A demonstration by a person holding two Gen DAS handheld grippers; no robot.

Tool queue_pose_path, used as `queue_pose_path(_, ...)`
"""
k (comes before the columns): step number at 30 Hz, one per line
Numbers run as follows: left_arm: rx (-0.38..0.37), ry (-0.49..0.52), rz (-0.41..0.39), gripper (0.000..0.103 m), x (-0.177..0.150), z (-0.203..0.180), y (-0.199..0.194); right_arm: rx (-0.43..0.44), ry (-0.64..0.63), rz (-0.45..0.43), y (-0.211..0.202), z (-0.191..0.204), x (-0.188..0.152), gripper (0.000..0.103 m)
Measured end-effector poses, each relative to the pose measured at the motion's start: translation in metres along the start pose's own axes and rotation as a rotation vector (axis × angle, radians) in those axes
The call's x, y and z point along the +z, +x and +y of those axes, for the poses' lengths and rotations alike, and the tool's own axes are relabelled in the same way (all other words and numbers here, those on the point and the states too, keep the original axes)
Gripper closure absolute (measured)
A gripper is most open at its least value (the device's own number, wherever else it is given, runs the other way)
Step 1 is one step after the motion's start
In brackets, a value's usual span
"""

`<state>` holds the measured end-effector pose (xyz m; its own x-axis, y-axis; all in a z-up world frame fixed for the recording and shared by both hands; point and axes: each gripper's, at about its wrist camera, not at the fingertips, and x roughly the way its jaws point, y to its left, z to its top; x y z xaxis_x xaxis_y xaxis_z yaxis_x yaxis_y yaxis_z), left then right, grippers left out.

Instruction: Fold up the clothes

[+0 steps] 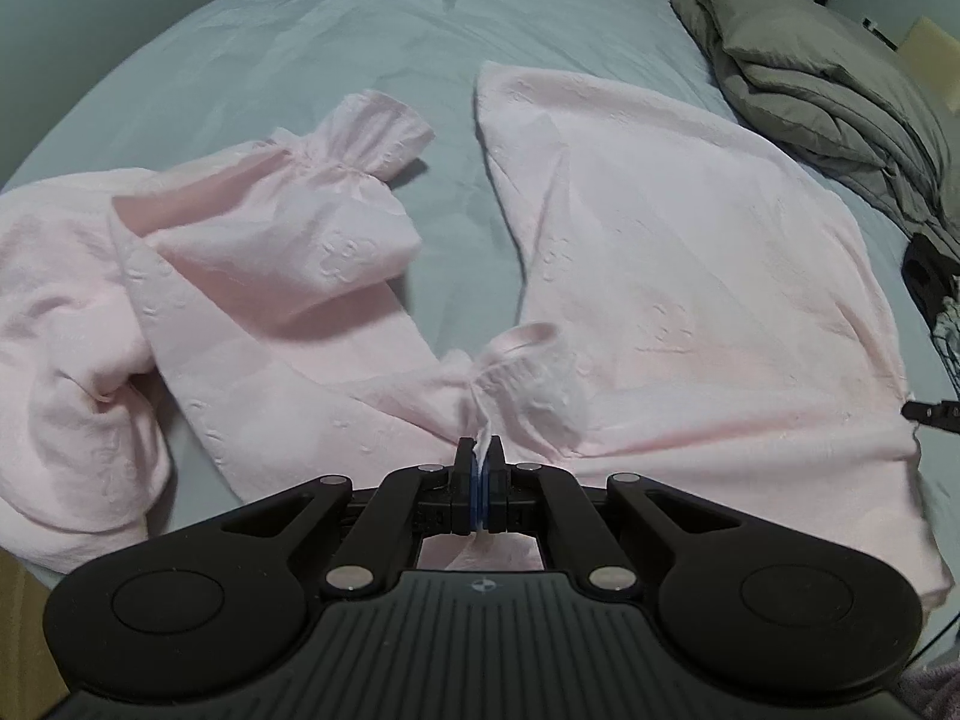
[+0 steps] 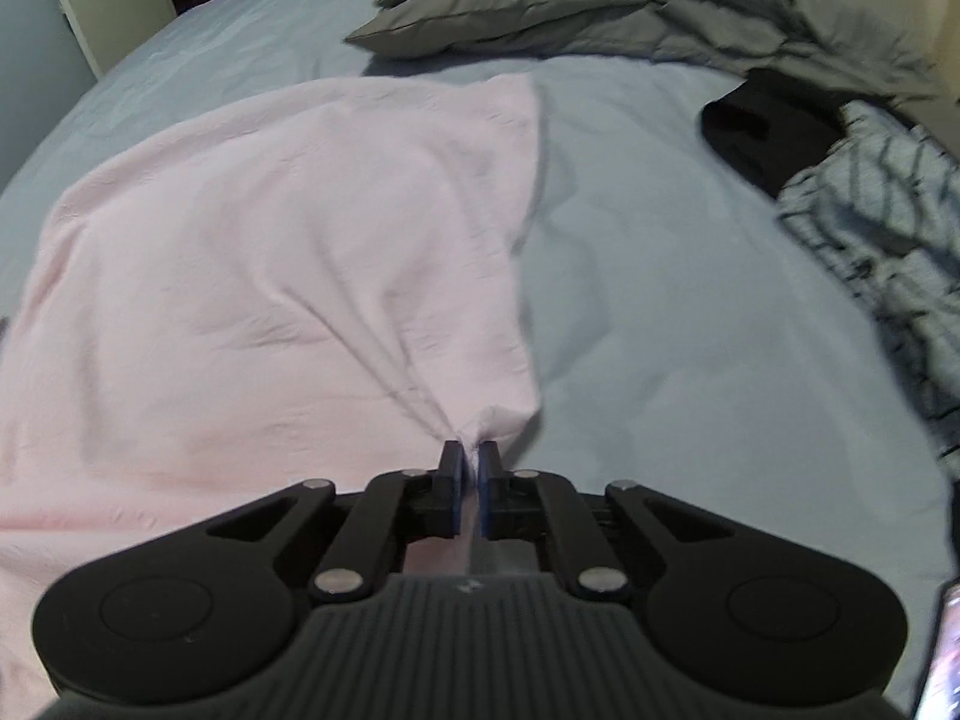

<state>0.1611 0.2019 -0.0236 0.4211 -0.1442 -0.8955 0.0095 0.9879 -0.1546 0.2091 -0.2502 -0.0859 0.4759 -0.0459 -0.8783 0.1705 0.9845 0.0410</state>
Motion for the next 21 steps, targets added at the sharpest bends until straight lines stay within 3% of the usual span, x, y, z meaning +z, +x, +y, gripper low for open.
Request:
queue_pose_path(8, 0.036, 0.053, 0.002, 0.103, 0.000, -0.016, 0.008, -0.039, -0.055, 0.008, 0.010, -0.008, -0.004, 0.093)
queue_pose_path(12, 0.051, 0.032, -0.004, 0.103, 0.002, -0.012, 0.010, -0.080, -0.045, -0.026, 0.001, -0.015, -0.002, 0.066)
queue_pose_path(17, 0.065, 0.028, -0.014, 0.101, 0.003, -0.010, 0.009, -0.052, -0.011, -0.054, -0.018, -0.023, -0.007, 0.065)
queue_pose_path(19, 0.079, 0.030, -0.023, 0.090, 0.003, -0.010, 0.007, -0.018, -0.022, -0.060, -0.026, -0.020, -0.013, 0.063)
queue_pose_path(21, 0.101, 0.029, -0.042, 0.073, 0.004, -0.009, 0.004, 0.022, -0.056, -0.066, -0.035, -0.011, -0.022, 0.059)
